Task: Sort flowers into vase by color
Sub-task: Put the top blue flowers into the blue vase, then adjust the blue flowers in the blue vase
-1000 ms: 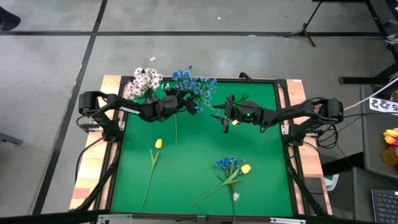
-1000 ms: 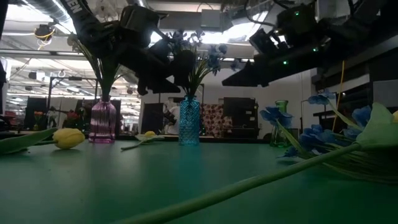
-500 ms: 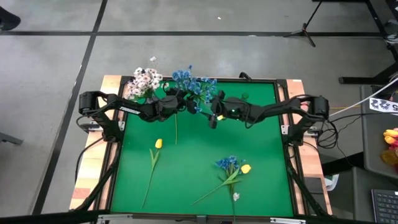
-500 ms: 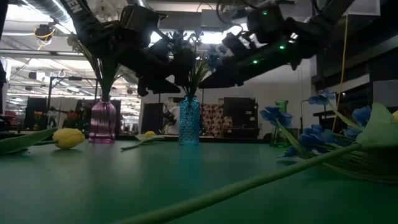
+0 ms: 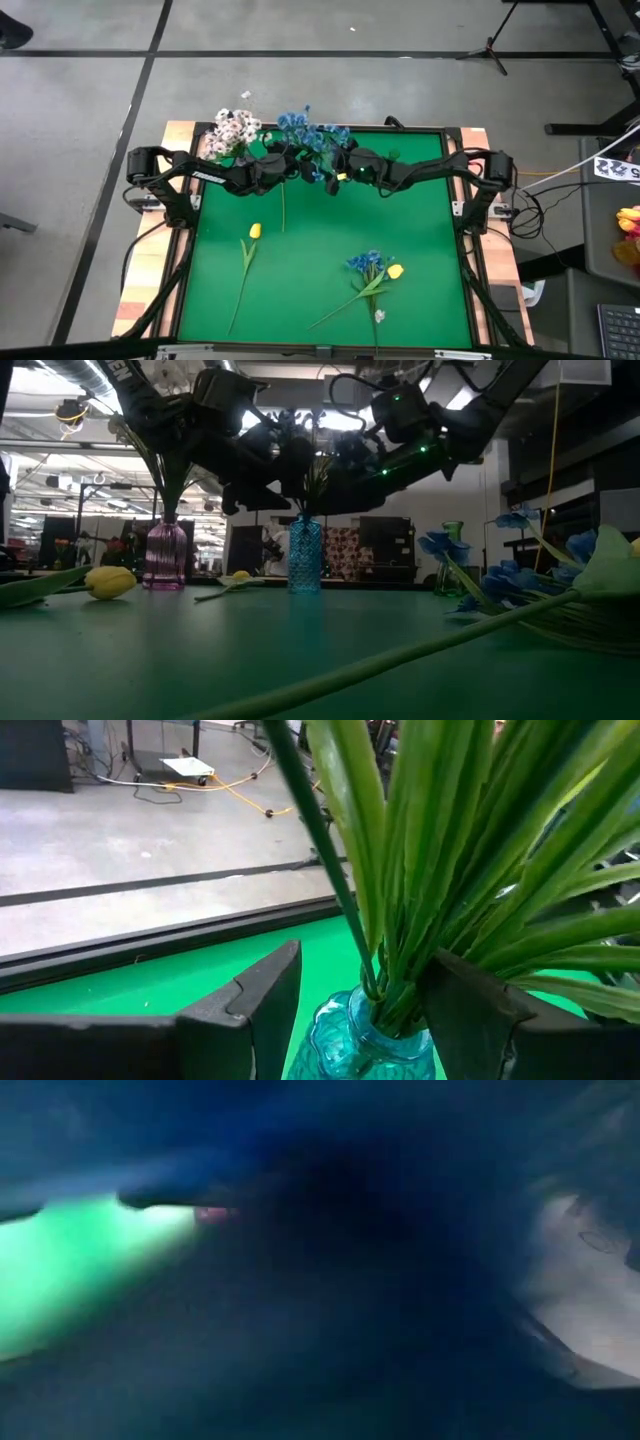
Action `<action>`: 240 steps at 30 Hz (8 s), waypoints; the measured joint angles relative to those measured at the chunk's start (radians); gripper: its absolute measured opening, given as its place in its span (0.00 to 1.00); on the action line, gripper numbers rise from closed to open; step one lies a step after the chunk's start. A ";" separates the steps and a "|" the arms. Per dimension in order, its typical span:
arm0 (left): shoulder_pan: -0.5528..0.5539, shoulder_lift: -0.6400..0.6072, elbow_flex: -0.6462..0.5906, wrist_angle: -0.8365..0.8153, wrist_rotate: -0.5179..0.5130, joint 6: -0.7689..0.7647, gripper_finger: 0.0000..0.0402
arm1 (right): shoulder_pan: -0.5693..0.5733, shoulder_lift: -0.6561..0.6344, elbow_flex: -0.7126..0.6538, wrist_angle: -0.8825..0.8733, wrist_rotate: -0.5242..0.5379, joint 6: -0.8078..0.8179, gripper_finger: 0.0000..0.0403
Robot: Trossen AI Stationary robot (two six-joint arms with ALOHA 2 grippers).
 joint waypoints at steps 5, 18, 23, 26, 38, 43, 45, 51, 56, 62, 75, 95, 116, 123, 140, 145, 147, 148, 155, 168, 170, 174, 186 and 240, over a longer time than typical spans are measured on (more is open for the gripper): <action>0.000 0.000 0.000 0.000 0.012 0.000 0.48 | -0.029 0.000 0.018 0.004 -0.060 0.006 0.71; 0.000 0.001 -0.008 -0.029 0.022 -0.034 0.48 | -0.050 0.059 0.033 0.055 -0.165 0.030 0.71; 0.000 0.001 -0.008 -0.043 0.040 -0.035 0.48 | -0.050 0.059 0.033 0.053 -0.165 0.009 0.68; 0.000 0.001 -0.008 -0.043 0.040 -0.034 0.48 | -0.050 0.059 0.033 0.054 -0.165 -0.004 0.61; 0.000 0.000 -0.008 -0.058 0.057 -0.045 0.48 | -0.051 0.058 0.033 0.047 -0.166 -0.016 0.32; 0.001 -0.001 -0.008 -0.075 0.052 -0.053 0.48 | -0.050 0.057 0.033 0.037 -0.158 -0.012 0.31; 0.001 -0.002 -0.008 -0.081 0.053 -0.053 0.48 | -0.050 0.056 0.033 0.032 -0.158 -0.013 0.31; 0.001 -0.002 -0.008 -0.086 0.053 -0.053 0.48 | -0.050 0.056 0.033 0.034 -0.173 -0.034 0.27; -0.011 -0.002 -0.008 -0.090 0.058 -0.052 0.48 | -0.050 0.054 0.034 0.005 -0.210 -0.029 0.36; -0.040 -0.002 -0.007 -0.091 0.081 -0.008 0.48 | -0.050 0.057 0.034 -0.002 -0.310 -0.009 0.60; -0.055 -0.001 -0.006 -0.111 0.133 -0.082 0.48 | -0.047 0.060 0.031 0.024 -0.324 -0.060 0.69; -0.041 -0.067 -0.011 -0.149 0.281 -0.045 0.48 | -0.058 0.057 0.033 0.024 -0.334 -0.085 0.36; -0.045 -0.187 -0.009 -0.461 0.281 -0.058 0.48 | -0.134 0.057 0.055 -0.030 -0.328 -0.012 0.36; -0.045 -0.187 -0.008 -0.471 0.280 -0.058 0.48 | -0.140 0.062 0.212 -0.309 -0.346 -0.115 0.38; -0.044 -0.187 -0.008 -0.480 0.276 -0.058 0.48 | -0.170 0.125 0.274 -0.322 -0.431 -0.127 0.39; -0.044 -0.187 -0.008 -0.480 0.275 -0.058 0.48 | -0.190 0.123 0.274 -0.326 -0.454 -0.124 0.40; -0.044 -0.187 -0.008 -0.480 0.275 -0.053 0.48 | -0.195 0.123 0.273 -0.326 -0.481 -0.129 0.40; -0.044 -0.187 -0.008 -0.480 0.275 -0.051 0.48 | -0.195 0.123 0.273 -0.327 -0.494 -0.135 0.40; -0.044 -0.188 -0.008 -0.480 0.275 -0.048 0.48 | -0.193 0.124 0.272 -0.331 -0.535 -0.170 0.45; -0.044 -0.188 -0.008 -0.480 0.275 -0.050 0.48 | -0.192 0.117 0.271 -0.357 -0.622 -0.170 0.68; -0.044 -0.188 -0.008 -0.481 0.275 -0.050 0.48 | -0.192 0.116 0.270 -0.361 -0.622 -0.170 0.68; -0.044 -0.188 -0.008 -0.493 0.275 -0.045 0.48 | -0.192 0.115 0.271 -0.370 -0.622 -0.184 0.68; -0.044 -0.188 -0.007 -0.532 0.275 -0.047 0.48 | -0.212 0.104 0.272 -0.417 -0.641 -0.217 0.68; -0.044 -0.188 -0.007 -0.576 0.275 -0.026 0.48 | -0.233 0.034 0.372 -0.913 -0.620 -0.640 0.68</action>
